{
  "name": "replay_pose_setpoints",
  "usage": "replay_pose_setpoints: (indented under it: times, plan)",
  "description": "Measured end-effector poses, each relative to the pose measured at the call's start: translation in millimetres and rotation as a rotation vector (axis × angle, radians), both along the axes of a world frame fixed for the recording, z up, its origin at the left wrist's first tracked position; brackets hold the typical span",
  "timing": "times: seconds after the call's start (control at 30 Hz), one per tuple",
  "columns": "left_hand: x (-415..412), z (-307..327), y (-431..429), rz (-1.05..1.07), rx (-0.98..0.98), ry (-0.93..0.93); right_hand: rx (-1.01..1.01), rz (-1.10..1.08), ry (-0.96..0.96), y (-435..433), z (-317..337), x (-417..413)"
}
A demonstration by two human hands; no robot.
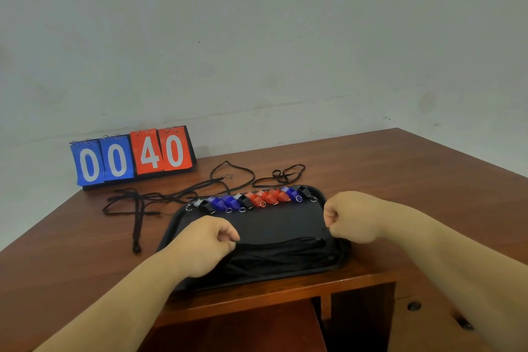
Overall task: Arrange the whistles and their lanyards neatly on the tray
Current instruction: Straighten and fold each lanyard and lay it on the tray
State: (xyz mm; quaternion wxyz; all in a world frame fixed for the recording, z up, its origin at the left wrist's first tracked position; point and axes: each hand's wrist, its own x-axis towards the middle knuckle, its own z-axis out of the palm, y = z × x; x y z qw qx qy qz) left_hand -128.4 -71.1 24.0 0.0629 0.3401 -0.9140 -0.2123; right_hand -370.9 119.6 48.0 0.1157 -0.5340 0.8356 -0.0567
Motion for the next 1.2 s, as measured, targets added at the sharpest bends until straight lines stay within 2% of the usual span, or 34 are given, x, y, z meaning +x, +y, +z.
replay_pose_setpoints:
  times: [0.13, 0.23, 0.53, 0.9, 1.2]
  plan:
    - [-3, 0, 8, -0.025, -0.022, 0.047, -0.041, 0.029, 0.041, -3, 3, 4]
    - [-6, 0, 17, -0.059, -0.071, 0.038, -0.093, 0.11, -0.01, -9, -1, 9]
    - [-7, -9, 30, -0.204, -0.227, -0.031, -0.026, 0.179, -0.026, -16, -5, 11]
    - [-1, -7, 30, -0.267, -0.203, 0.006, 0.102, 0.265, -0.066, -7, 8, 19]
    - [2, -8, 29, -0.279, -0.192, 0.001, 0.091, 0.231, 0.004, -20, 1, 23]
